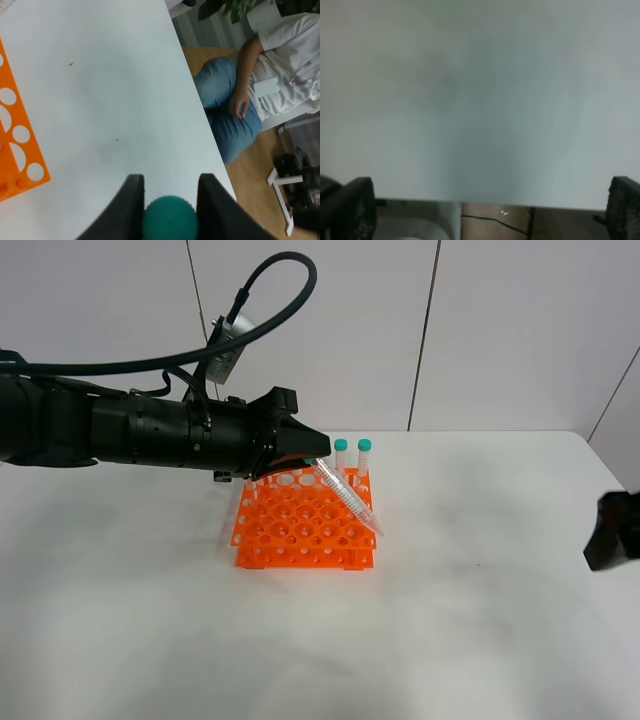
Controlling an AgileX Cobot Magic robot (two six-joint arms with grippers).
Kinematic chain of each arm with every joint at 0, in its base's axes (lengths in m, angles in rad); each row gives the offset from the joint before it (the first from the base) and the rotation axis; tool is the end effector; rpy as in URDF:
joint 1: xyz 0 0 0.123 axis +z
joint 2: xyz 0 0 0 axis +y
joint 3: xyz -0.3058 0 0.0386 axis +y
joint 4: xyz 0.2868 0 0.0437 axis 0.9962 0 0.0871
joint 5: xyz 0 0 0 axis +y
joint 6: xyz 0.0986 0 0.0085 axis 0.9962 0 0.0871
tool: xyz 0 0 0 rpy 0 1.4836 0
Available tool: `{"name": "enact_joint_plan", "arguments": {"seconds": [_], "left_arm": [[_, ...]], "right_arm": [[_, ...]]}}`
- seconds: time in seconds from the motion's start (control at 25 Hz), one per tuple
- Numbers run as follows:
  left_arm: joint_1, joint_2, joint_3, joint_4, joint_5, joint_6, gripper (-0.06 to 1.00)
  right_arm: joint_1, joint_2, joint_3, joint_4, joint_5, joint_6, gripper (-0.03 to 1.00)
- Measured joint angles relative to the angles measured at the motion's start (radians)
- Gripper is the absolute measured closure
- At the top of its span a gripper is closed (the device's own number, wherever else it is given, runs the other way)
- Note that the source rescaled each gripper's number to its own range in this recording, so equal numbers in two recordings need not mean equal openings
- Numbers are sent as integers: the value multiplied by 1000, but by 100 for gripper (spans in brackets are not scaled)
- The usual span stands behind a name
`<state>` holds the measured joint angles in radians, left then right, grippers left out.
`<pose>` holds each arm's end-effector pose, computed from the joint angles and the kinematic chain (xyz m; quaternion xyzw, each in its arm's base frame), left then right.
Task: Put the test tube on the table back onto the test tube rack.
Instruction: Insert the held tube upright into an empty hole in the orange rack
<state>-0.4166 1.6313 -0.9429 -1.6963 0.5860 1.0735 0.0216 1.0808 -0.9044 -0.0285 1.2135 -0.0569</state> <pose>0.3237 -0.2027 0.2365 0.0474 0.8395 -0.4575 0.2891 0.2063 0.0018 0.3083 -0.0420 0.9900 -0.0163 0.1334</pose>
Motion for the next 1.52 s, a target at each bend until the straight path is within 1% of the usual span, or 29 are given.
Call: {"name": "enact_joint_plan", "arguments": {"seconds": [0.16, 0.28, 0.36, 0.48, 0.76, 1.04, 1.16, 1.32, 1.52], "left_arm": [[0, 0, 0, 0, 0, 0, 94], [0, 0, 0, 0, 0, 0, 94], [0, 0, 0, 0, 0, 0, 94], [0, 0, 0, 0, 0, 0, 94], [0, 0, 0, 0, 1, 0, 94], [0, -1, -4, 0, 1, 0, 94], [0, -28, -4, 24, -20, 0, 94], [0, -115, -5, 100, -83, -7, 94], [0, -237, -5, 240, -180, -44, 94]], "right_arm": [[0, -245, 182, 50, -7, -3, -3], [0, -459, 315, 97, -112, -19, -3], [0, -611, 378, 109, -155, -25, -3], [0, -792, 396, 109, -170, -30, -3], [0, -1057, 402, 106, -179, -30, -3], [0, -1086, 402, 101, -179, -32, -3], [0, -1086, 402, 101, -179, -32, -3], [0, -1086, 402, 101, -179, -32, -3], [0, -1086, 402, 101, -179, -32, -3]]}}
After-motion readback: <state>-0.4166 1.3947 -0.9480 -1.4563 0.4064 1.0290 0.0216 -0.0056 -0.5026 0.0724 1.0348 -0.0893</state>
